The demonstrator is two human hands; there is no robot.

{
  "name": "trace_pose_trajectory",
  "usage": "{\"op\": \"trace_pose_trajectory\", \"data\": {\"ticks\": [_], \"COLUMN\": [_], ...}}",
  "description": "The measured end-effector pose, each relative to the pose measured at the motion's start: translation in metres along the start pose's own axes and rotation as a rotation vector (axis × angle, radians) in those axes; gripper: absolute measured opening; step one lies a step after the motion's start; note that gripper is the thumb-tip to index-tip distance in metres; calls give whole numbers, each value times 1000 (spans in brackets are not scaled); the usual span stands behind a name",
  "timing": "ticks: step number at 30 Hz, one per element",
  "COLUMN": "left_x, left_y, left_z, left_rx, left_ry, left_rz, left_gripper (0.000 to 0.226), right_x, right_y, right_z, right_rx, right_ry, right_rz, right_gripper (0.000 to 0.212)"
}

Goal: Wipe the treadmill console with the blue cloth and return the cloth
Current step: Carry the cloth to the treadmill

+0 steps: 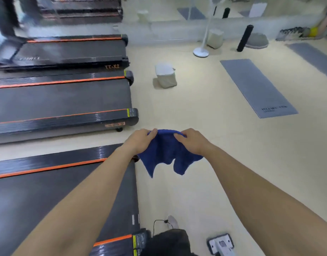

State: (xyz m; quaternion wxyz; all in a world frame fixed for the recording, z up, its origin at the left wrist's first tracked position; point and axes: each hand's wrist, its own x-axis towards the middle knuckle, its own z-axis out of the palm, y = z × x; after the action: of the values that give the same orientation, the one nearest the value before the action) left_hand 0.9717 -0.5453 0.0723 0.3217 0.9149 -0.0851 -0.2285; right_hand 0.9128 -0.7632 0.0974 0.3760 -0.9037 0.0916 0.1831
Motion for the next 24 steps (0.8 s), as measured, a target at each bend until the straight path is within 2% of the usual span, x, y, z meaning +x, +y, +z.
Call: {"op": "trace_pose_trajectory", "data": {"ticks": [4, 9, 13, 18, 20, 24], "left_x": [16, 8, -13, -47, -63, -106], "left_y": [-35, -94, -138, -189, -204, -219], "left_z": [-47, -100, -140, -183, -196, -219], "left_rx": [-126, -303, -401, -339, -314, -244], "left_ry": [178, 376, 443, 520, 615, 830], "left_rz": [-143, -359, -500, -710, -825, -1057], "left_gripper": [50, 60, 55, 31, 21, 21], "right_x": [75, 147, 198, 239, 248, 242], "right_y": [-66, -152, -222, -316, -353, -424], "right_z": [7, 47, 97, 163, 188, 227], "right_rx": [-63, -171, -263, -331, -354, -363], "right_ry": [-136, -294, -460, -678, -762, -881], "right_rz": [-130, -320, -475, -665, -738, -945], "right_gripper": [44, 47, 53, 46, 44, 42]}}
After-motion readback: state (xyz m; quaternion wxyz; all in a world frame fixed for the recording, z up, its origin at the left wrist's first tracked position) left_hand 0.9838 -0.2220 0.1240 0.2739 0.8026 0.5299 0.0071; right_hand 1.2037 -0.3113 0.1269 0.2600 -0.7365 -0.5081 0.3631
